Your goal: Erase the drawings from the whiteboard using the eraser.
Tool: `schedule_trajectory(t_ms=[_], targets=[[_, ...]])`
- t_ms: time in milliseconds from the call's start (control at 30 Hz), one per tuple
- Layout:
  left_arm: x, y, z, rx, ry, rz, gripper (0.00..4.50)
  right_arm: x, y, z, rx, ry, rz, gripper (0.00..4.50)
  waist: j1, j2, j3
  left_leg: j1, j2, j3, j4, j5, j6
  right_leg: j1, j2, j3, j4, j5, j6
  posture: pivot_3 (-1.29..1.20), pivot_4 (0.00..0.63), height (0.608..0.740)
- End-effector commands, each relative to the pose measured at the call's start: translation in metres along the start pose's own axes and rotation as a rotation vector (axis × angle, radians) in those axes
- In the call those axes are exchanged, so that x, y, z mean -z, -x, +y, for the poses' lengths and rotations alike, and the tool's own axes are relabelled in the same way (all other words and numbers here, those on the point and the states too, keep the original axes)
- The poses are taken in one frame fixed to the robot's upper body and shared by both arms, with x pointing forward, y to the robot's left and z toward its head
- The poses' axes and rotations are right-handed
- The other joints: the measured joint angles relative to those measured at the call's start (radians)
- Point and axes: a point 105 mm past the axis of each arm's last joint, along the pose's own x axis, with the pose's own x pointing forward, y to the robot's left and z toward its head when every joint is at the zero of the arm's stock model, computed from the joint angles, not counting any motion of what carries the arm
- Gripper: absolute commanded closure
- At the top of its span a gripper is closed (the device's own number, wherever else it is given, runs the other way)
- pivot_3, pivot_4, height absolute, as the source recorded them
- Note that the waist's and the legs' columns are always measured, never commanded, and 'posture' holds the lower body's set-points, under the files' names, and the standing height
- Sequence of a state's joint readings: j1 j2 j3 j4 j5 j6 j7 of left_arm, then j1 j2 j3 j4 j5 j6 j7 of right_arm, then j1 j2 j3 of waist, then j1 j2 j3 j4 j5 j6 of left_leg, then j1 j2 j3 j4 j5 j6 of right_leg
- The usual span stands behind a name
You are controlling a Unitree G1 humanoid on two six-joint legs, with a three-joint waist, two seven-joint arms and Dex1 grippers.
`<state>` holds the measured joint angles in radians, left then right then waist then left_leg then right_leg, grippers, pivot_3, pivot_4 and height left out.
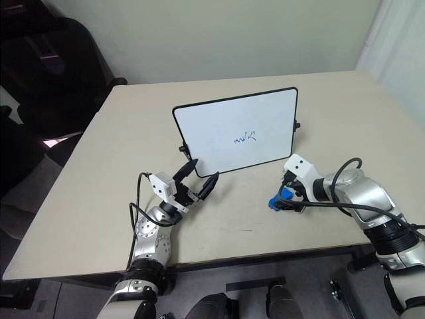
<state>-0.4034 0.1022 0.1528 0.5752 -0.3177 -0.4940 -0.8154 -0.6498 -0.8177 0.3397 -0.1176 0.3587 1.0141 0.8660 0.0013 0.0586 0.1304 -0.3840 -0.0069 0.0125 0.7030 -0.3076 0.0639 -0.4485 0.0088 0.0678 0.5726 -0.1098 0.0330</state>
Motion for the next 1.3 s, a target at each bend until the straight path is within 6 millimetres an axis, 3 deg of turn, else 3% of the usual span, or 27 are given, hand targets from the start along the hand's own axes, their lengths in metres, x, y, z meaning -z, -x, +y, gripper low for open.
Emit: schedule_trajectory(t_ms=[33,433,1300], targets=[[0.018,0.011,-0.009,-0.024,0.063,0.040,0.00,-0.007,0.002,0.008,-0.037,0.009,0.016,0.02,0.000,0.000,0.000,0.000,0.000,0.000,0.000,0.000,0.000,0.000,0.000,0.000,0.000,0.000,0.000,0.00,0.150,0.726],[0.019,0.010,-0.010,-0.018,0.069,0.045,0.00,-0.010,0.002,0.013,-0.052,-0.015,0.035,0.02,0.000,0.001,-0.001,0.000,0.000,0.000,0.000,0.000,0.000,0.000,0.000,0.000,0.001,0.000,-0.004,0.00,0.150,0.726],[0.020,0.005,-0.008,-0.022,0.070,0.044,0.00,-0.006,-0.014,0.017,-0.028,0.146,0.067,0.02,-0.004,0.001,-0.001,0.001,0.000,0.001,0.003,-0.001,0.001,0.002,-0.001,0.000,0.001,0.000,-0.001,0.00,0.150,0.726]])
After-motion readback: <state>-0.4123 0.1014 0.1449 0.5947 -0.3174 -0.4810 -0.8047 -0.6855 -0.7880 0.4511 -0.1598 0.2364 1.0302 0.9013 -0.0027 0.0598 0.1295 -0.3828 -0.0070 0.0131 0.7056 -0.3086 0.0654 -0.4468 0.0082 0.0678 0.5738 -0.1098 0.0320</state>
